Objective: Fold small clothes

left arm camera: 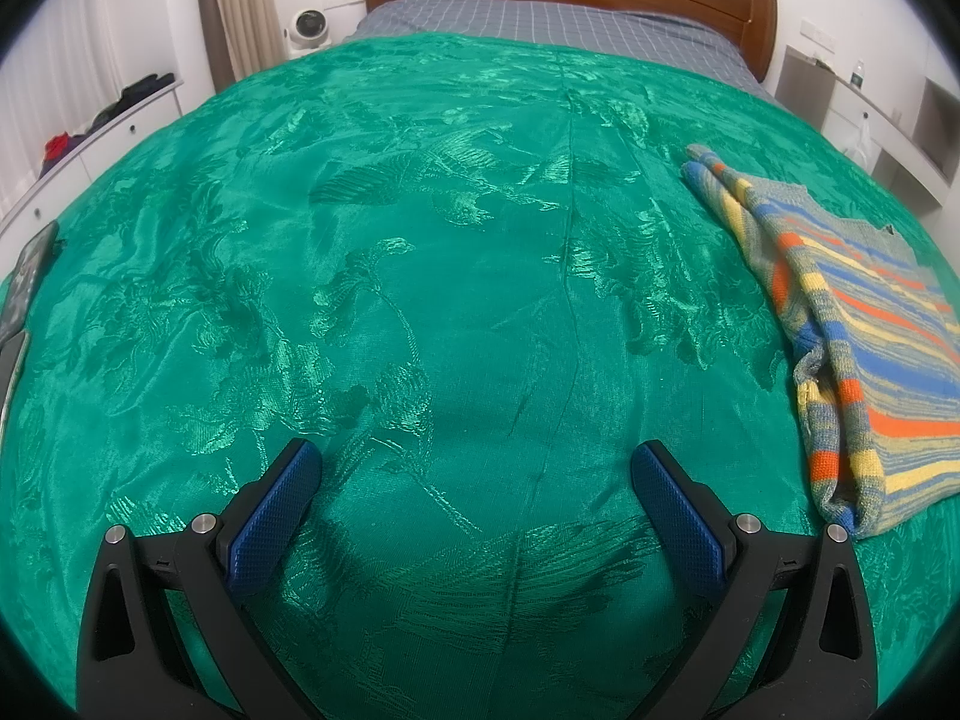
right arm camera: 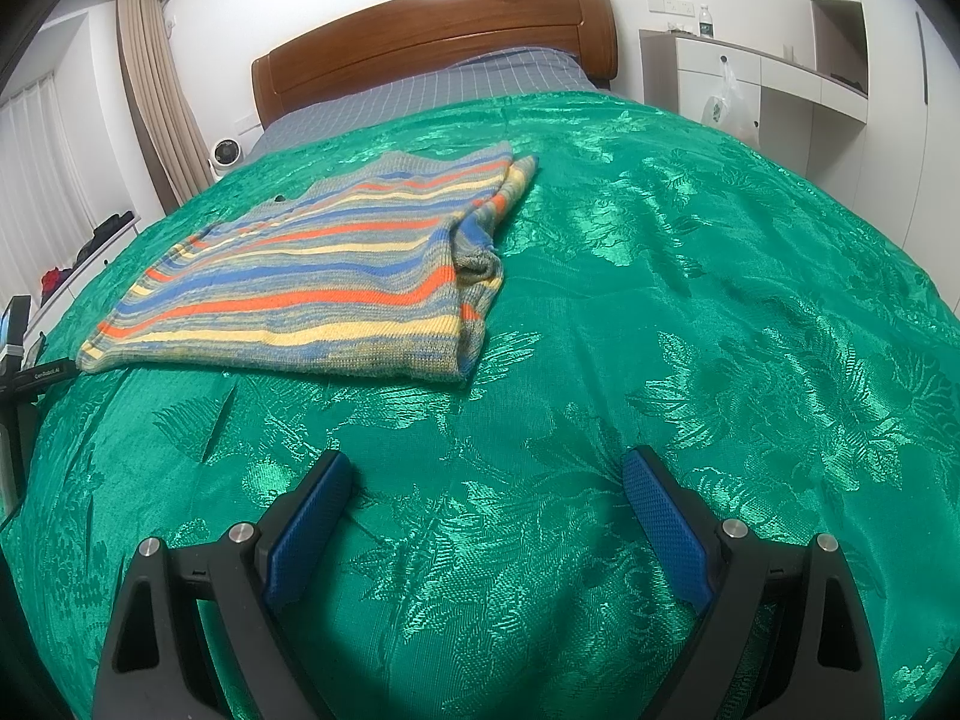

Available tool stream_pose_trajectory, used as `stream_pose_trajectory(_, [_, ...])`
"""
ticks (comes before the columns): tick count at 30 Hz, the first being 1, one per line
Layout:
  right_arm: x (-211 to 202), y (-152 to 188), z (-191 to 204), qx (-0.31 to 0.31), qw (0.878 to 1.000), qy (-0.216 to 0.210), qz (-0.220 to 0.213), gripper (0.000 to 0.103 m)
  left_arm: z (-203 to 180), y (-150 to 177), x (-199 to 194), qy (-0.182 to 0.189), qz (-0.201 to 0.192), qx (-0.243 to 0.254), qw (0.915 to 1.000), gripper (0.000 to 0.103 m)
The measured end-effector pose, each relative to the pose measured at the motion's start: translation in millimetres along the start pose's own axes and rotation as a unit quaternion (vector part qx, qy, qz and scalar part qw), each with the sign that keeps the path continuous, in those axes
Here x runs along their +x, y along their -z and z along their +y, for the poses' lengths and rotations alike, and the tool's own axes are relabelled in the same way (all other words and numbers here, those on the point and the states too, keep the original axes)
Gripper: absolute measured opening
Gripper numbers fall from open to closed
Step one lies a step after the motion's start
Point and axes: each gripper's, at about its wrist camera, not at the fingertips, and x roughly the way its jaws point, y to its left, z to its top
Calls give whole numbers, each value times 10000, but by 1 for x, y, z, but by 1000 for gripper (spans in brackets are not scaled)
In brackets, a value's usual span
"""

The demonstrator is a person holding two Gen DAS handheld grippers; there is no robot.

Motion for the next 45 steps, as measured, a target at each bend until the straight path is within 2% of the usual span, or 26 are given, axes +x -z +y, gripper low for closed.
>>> stream_pose_trajectory(26, [0, 0, 0, 21, 10000, -16, -13, 91, 0, 0, 0, 0, -1, -2, 10000, 103])
stream_pose_trajectory(45, [0, -2, -5, 225, 9991, -324, -152, 92, 0, 0, 0, -2, 0, -7, 10000, 103])
